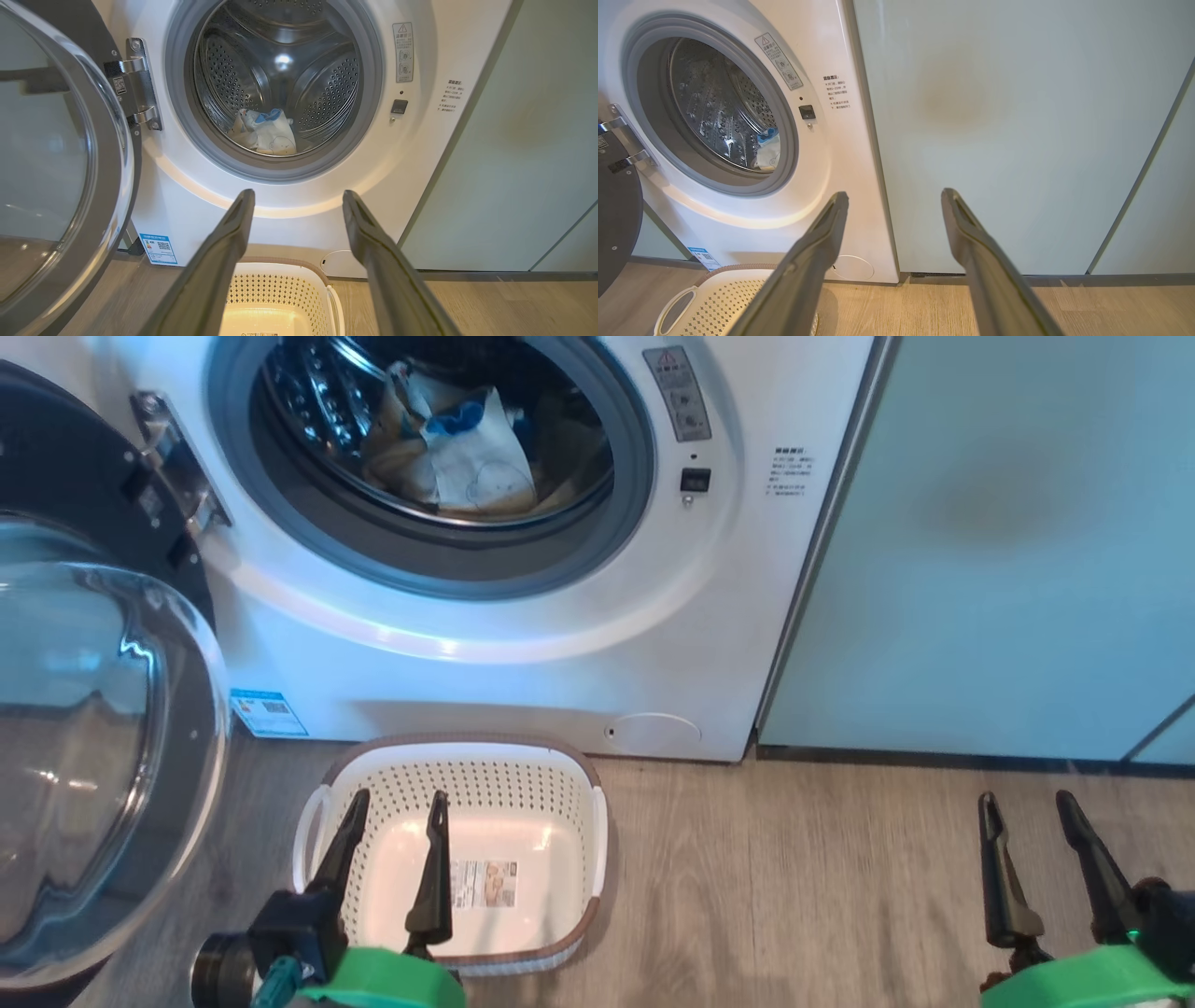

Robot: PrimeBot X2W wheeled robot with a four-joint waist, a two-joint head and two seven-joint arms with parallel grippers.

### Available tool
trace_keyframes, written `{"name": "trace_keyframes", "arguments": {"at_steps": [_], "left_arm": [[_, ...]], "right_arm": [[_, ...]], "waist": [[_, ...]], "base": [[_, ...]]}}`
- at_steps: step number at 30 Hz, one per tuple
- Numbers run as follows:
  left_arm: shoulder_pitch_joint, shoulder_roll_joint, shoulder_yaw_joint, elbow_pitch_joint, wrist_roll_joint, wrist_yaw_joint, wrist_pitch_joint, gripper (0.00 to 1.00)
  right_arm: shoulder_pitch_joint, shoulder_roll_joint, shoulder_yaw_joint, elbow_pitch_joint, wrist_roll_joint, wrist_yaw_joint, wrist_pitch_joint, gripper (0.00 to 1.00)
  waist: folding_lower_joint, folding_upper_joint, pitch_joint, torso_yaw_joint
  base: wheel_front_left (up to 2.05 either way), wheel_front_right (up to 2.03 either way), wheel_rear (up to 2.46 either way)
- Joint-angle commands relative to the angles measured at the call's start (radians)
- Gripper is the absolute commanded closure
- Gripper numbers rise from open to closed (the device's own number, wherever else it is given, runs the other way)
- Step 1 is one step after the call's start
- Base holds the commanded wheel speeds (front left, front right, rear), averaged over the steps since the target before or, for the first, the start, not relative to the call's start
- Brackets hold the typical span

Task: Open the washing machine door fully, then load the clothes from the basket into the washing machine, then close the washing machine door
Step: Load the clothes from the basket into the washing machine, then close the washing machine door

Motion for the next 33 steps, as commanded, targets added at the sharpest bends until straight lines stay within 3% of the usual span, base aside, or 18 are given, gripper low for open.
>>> {"name": "trace_keyframes", "arguments": {"at_steps": [1, 33], "left_arm": [[-0.02, 0.004, 0.043, -0.025, 0.011, 0.113, -0.011, 0.0], [-0.002, -0.036, 0.068, -0.001, 0.069, 0.072, -0.011, 0.0]], "right_arm": [[-0.008, -0.006, 0.018, -0.04, -0.011, -0.003, 0.003, 0.0], [0.023, 0.002, 0.013, -0.066, -0.015, -0.003, 0.022, 0.0]], "waist": [[0.0001, 0.0, -0.011, 0.002], [0.0001, 0.0, -0.036, -0.002]], "base": [[0.0, 0.0, 0.0], [-0.02, 0.02, 0.0]]}}
